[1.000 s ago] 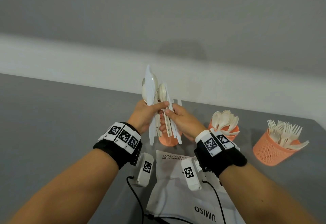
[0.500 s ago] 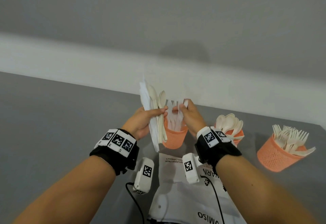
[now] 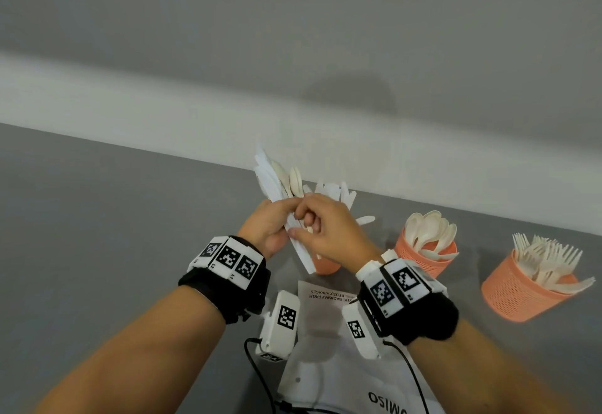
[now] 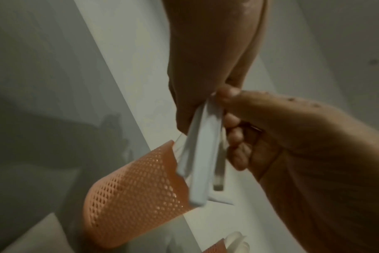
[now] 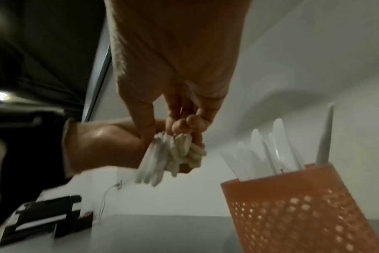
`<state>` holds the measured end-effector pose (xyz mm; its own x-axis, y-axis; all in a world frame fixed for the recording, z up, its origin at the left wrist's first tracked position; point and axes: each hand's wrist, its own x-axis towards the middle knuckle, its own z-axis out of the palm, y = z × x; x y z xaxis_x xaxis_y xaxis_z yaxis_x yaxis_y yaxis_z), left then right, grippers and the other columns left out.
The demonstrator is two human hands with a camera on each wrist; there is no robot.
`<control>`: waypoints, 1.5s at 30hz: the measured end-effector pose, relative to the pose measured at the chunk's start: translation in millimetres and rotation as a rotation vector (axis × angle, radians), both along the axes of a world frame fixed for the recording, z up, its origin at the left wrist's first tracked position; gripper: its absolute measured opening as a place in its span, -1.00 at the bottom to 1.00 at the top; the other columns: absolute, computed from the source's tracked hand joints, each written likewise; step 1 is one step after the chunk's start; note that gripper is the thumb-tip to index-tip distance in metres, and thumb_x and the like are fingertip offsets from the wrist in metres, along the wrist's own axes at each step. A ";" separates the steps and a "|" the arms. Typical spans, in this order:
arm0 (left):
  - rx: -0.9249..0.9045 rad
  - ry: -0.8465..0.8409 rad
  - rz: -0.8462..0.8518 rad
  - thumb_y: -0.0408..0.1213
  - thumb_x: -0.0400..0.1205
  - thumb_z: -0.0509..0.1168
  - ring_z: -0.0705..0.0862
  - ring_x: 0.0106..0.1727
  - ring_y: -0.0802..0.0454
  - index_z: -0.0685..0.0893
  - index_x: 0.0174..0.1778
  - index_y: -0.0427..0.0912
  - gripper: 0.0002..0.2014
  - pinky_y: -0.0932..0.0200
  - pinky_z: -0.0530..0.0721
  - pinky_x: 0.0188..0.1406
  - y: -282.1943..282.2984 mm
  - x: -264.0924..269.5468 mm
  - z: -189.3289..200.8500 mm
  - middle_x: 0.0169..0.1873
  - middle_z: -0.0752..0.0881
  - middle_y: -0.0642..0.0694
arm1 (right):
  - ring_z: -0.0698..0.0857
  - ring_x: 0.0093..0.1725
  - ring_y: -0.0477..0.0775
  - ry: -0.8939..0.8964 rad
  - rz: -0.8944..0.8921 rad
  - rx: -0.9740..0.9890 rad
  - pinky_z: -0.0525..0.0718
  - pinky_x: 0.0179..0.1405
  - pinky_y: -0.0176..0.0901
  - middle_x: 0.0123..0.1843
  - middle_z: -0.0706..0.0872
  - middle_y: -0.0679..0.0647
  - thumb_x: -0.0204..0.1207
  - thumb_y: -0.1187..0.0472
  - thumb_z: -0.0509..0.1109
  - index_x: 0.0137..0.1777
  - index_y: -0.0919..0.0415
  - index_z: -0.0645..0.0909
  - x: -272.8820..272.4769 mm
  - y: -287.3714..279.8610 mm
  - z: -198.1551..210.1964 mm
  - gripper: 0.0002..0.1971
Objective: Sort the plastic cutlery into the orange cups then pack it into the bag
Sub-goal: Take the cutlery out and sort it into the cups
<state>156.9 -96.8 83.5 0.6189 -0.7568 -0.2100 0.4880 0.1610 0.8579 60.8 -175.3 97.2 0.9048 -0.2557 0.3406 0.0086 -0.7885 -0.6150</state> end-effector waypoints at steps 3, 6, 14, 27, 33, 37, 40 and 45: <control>0.053 -0.021 0.041 -0.25 0.61 0.32 0.71 -0.16 -0.07 0.65 -0.14 -0.32 -0.83 0.04 0.68 -0.04 -1.9 -3.4 -2.0 -0.27 0.66 -0.21 | 0.39 -0.33 -0.21 0.121 -0.028 -0.049 0.34 -0.31 -0.36 -0.18 0.45 -0.02 0.42 0.17 0.46 0.06 0.25 0.51 -0.2 5.1 -3.6 -0.71; 0.019 -0.054 -0.038 -0.09 0.64 0.26 0.75 0.04 -0.04 0.65 0.11 -0.32 -0.66 0.08 0.69 0.15 -2.1 -10.8 0.3 -0.08 0.75 -0.18 | 0.52 -0.14 -0.09 0.172 -0.060 -0.075 0.32 -0.27 -0.35 -0.04 0.52 0.03 0.53 0.20 0.32 0.29 0.32 0.40 0.2 9.5 1.9 -0.62; -0.101 0.016 -0.178 -0.28 0.72 0.11 0.72 0.15 -0.08 0.49 0.37 -0.47 -0.62 0.13 0.71 0.16 3.1 -20.9 11.4 0.15 0.70 -0.31 | 0.70 -0.04 0.26 0.165 -0.123 0.195 0.67 -0.03 0.12 -0.06 0.66 0.27 0.68 0.20 0.04 0.19 0.40 0.37 -2.6 -3.4 4.3 -0.74; -0.040 -0.038 -0.160 -0.32 0.70 0.16 0.68 -0.45 -0.26 0.56 0.12 -0.46 -0.76 -0.06 0.76 -0.43 8.3 -23.7 11.0 -0.41 0.61 -0.38 | 0.42 -0.69 -0.12 0.142 -0.087 0.714 0.45 -0.64 -0.28 -0.49 0.49 0.09 0.69 0.09 0.11 0.11 0.26 0.56 -8.8 -11.1 1.3 -0.72; 0.025 -0.075 0.040 -0.46 0.65 0.16 0.61 -0.48 0.06 0.52 -0.19 -0.28 -0.88 0.18 0.69 -0.44 6.4 -13.5 12.4 -0.47 0.55 -0.15 | 0.53 -0.43 -0.09 -0.117 -0.234 0.657 0.58 -0.35 -0.28 -0.34 0.54 0.01 0.70 0.14 0.05 0.00 0.09 0.46 -1.5 -23.3 12.2 -0.84; 0.005 -0.093 0.005 -0.39 0.65 0.25 0.53 -0.57 0.16 0.57 -0.15 -0.22 -0.93 0.26 0.62 -0.51 10.4 -9.3 10.0 -0.56 0.52 -0.02 | 0.63 -0.19 -0.05 -0.373 -0.213 0.680 0.63 0.05 -0.08 -0.26 0.60 0.00 0.71 0.14 0.04 0.03 -0.01 0.41 7.9 -35.8 10.3 -0.87; -0.027 -0.076 -0.050 -0.39 0.66 0.20 0.53 -0.56 0.14 0.54 -0.02 -0.27 -0.95 0.26 0.61 -0.48 12.0 -8.4 8.5 -0.53 0.55 -0.02 | 0.65 -0.13 -0.12 -0.263 -0.215 0.631 0.62 0.03 -0.22 -0.14 0.64 0.04 0.69 0.22 0.09 0.16 0.09 0.38 15.1 -37.9 -7.4 -0.88; -0.066 -0.089 -0.142 -0.38 0.67 0.19 0.62 -0.51 0.09 0.54 0.14 -0.23 -0.85 0.20 0.68 -0.47 16.8 -7.5 7.4 -0.40 0.69 -0.05 | 0.58 -0.15 -0.14 -0.131 -0.270 0.507 0.50 0.00 -0.18 -0.18 0.59 -0.06 0.68 0.30 0.06 0.10 0.15 0.43 14.2 -42.7 -34.2 -0.86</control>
